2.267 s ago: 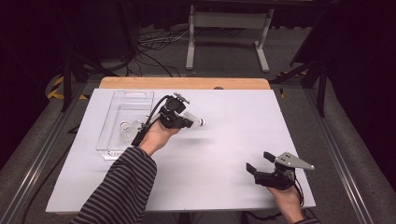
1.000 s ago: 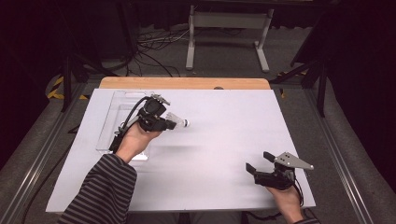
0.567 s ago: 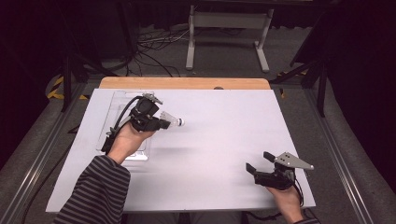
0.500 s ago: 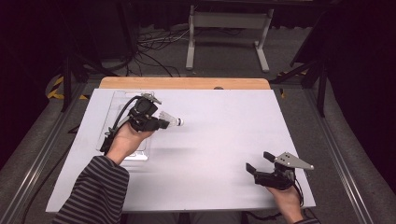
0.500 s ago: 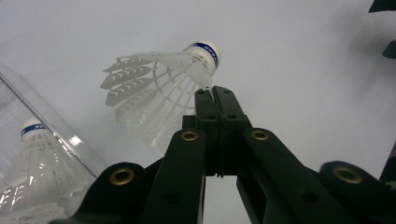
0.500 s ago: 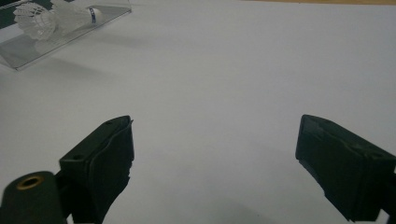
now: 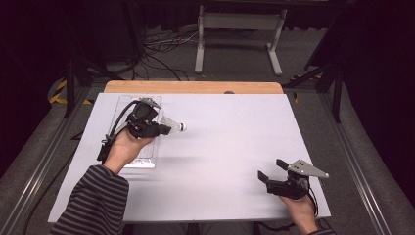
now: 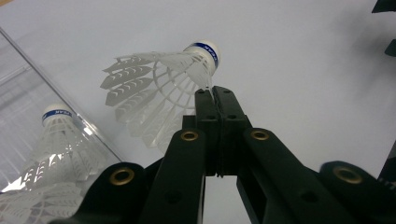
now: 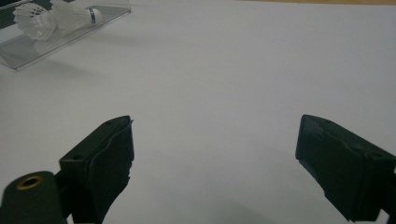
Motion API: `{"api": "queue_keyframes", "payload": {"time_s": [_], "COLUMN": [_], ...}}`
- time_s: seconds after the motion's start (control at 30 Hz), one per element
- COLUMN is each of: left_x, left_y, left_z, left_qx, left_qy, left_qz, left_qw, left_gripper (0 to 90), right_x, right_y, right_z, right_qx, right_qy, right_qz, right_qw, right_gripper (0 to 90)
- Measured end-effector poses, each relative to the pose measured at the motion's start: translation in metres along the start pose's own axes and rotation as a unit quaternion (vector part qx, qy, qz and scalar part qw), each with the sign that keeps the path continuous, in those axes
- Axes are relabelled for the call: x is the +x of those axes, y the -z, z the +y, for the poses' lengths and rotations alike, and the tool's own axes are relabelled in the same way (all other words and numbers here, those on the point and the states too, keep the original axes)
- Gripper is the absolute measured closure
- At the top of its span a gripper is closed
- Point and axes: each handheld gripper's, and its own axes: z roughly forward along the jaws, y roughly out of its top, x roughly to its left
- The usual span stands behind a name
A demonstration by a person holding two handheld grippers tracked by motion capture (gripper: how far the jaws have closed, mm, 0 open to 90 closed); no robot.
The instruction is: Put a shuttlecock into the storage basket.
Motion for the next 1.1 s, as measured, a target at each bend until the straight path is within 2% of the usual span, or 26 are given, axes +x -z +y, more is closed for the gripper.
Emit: {"api": "queue_keyframes", "payload": {"time_s": [0.27,0.63,1.1], "left_x": [0.005,0.014,0.028], "left_y": [0.007,0.018,0.032], "left_z": [-0.006,-0.014,-0.028], "left_qx": [-0.007,-0.009,-0.021], "left_qy": [0.015,0.024,0.047], "left_qz": [0.003,0.013,0.026], "left_qw": [0.9999,0.9996,0.9983], "left_gripper": [90.0,90.0,90.0], "right_x": [0.000,0.000,0.000], "right_y": [0.000,0.000,0.000], "right_z": [0.000,0.000,0.000], "right_qx": [-0.002,0.000,-0.001], "right_qy": [0.001,0.001,0.000], "right_qz": [-0.001,-0.001,-0.002], "right_qw": [1.0000,1.0000,1.0000], "right_gripper": [12.2,12.1,12.1]}}
